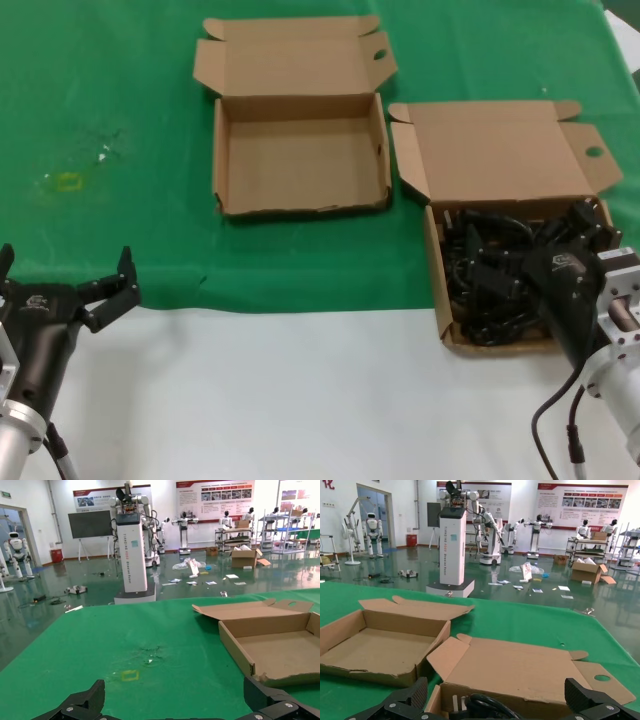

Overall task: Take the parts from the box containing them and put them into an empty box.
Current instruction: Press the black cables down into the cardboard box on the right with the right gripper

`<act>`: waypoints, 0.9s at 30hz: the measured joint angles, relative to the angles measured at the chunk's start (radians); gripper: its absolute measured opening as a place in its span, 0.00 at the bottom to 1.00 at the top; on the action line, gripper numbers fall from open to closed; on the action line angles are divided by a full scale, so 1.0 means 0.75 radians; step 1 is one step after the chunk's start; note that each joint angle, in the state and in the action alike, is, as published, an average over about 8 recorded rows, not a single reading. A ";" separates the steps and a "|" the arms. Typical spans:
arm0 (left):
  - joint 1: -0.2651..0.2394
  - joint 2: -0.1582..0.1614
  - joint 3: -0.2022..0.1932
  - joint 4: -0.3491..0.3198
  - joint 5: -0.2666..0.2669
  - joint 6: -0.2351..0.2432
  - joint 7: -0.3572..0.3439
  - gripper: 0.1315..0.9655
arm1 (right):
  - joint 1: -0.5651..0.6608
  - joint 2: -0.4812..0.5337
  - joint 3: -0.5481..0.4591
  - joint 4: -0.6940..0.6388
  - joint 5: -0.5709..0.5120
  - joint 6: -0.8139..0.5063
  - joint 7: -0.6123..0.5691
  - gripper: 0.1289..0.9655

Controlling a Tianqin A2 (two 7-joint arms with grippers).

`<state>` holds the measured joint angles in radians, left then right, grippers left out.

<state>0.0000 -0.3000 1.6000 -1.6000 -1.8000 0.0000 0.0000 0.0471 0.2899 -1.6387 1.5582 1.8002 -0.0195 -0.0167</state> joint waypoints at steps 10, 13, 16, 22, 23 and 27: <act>0.000 0.000 0.000 0.000 0.000 0.000 0.000 1.00 | 0.000 0.000 0.000 0.000 0.000 0.000 0.000 1.00; 0.000 0.000 0.000 0.000 0.000 0.000 0.000 1.00 | 0.000 0.000 0.000 0.000 0.000 0.000 0.000 1.00; 0.000 0.000 0.000 0.000 0.000 0.000 0.000 1.00 | 0.000 0.000 0.000 0.000 0.000 0.000 0.000 1.00; 0.000 0.000 0.000 0.000 0.000 0.000 0.000 1.00 | 0.000 0.000 0.000 0.000 0.000 0.000 0.000 1.00; 0.000 0.000 0.000 0.000 0.000 0.000 0.000 1.00 | 0.000 0.000 0.000 0.000 0.000 0.000 0.000 1.00; 0.000 0.000 0.000 0.000 0.000 0.000 0.000 1.00 | 0.000 0.000 0.000 0.000 0.000 0.000 0.000 1.00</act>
<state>0.0000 -0.3000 1.6000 -1.6000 -1.8000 0.0000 0.0000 0.0471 0.2899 -1.6387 1.5582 1.8002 -0.0195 -0.0167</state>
